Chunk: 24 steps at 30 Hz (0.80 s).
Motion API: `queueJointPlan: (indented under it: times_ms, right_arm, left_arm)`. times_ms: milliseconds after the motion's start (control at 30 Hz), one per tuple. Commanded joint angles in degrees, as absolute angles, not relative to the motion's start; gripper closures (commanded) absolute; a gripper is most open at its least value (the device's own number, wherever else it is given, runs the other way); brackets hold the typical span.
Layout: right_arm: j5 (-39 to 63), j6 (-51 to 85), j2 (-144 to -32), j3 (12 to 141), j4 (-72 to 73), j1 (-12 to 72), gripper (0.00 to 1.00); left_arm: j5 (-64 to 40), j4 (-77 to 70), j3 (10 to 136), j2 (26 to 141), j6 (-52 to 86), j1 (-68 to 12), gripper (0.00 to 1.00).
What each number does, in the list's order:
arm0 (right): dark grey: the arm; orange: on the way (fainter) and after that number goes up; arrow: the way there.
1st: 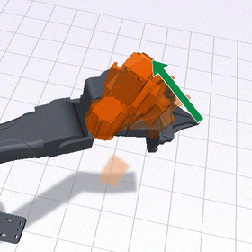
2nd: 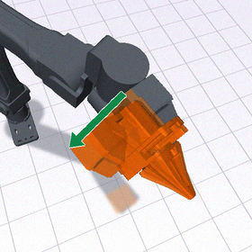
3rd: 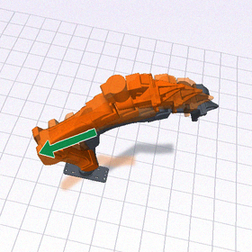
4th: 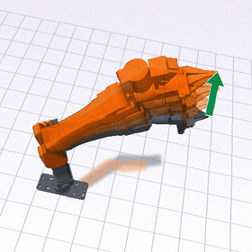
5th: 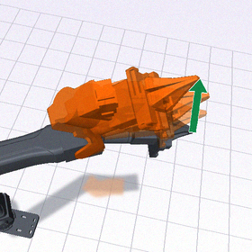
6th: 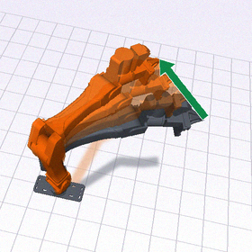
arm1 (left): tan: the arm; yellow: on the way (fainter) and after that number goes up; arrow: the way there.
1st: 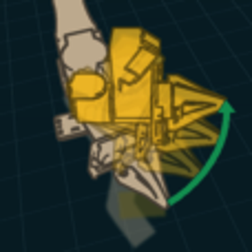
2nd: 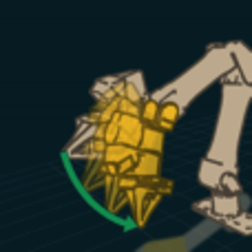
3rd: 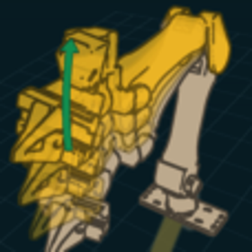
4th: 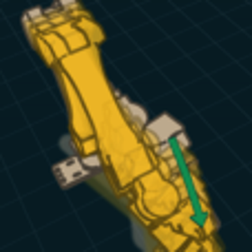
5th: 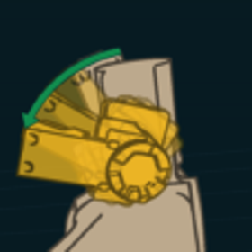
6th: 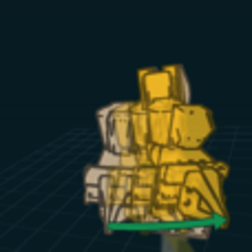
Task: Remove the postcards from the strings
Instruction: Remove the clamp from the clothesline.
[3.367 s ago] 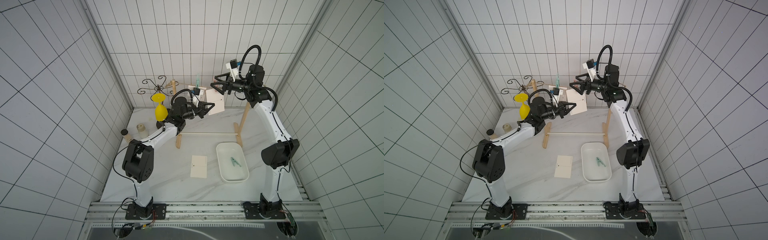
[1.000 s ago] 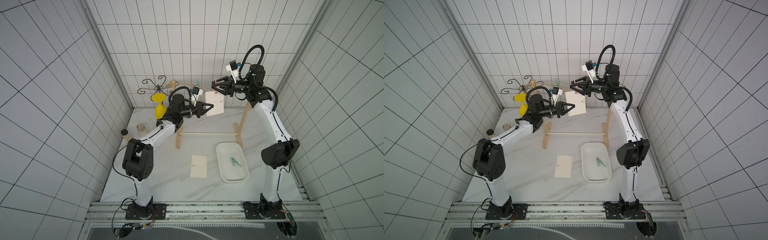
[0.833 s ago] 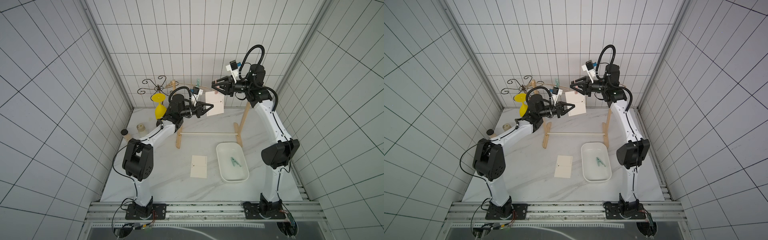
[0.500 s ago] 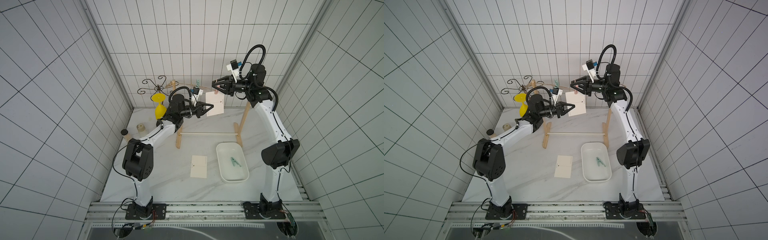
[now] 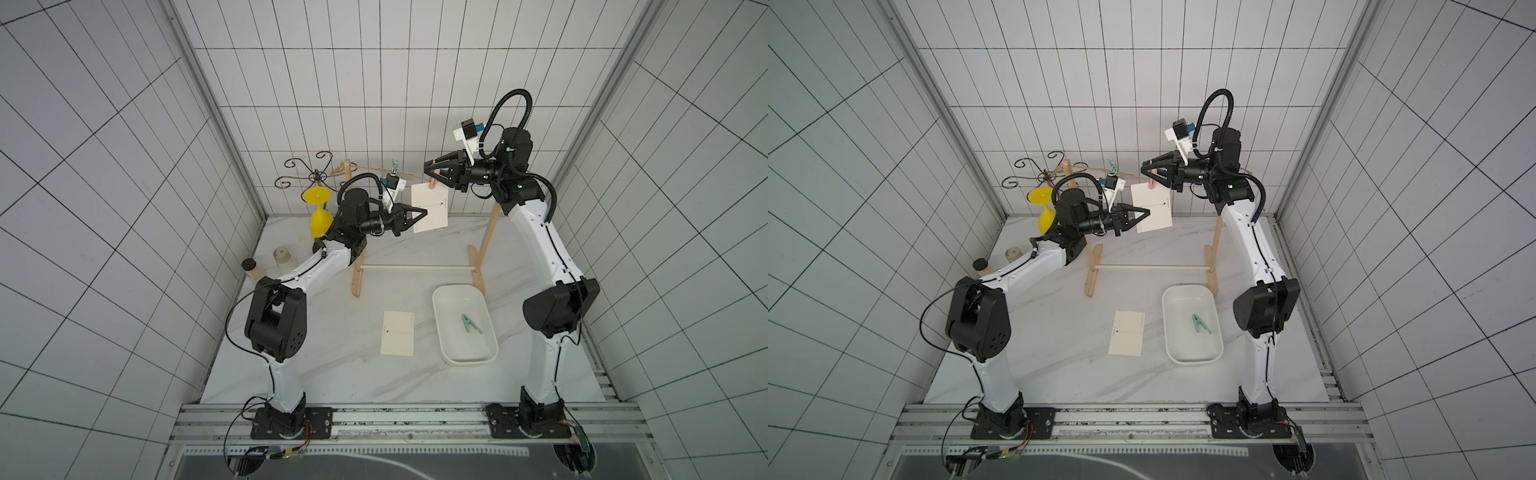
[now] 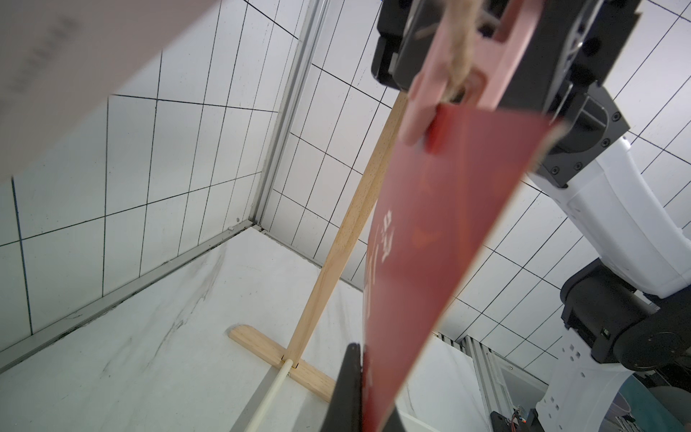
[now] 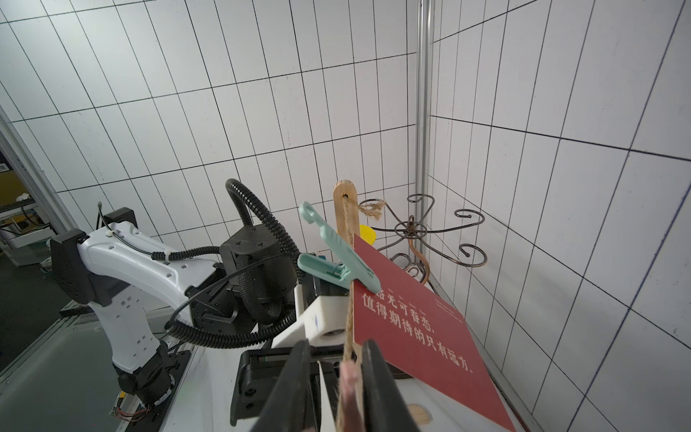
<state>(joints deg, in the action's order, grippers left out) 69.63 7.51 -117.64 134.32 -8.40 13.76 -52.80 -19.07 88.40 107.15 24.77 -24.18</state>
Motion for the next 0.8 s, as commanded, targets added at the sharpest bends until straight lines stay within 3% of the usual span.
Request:
queueJointPlan:
  times_ms: [0, 367, 767]
  right_arm:
    - [68.98, 7.65, -118.17, 136.41, -6.56, 13.42, 1.0]
    - [57.94, 7.79, -113.39, 129.47, 2.03, 14.05, 1.0]
    - [53.96, 13.46, -108.41, 123.39, 17.02, 14.59, 1.0]
  left_arm:
    - [-53.19, -20.14, 88.69, 107.58, 25.74, -23.75, 1.0]
    - [-53.09, -20.72, 87.54, 106.63, 26.28, -23.82, 1.0]
    - [-52.05, -20.92, 84.73, 104.14, 26.28, -24.21, 1.0]
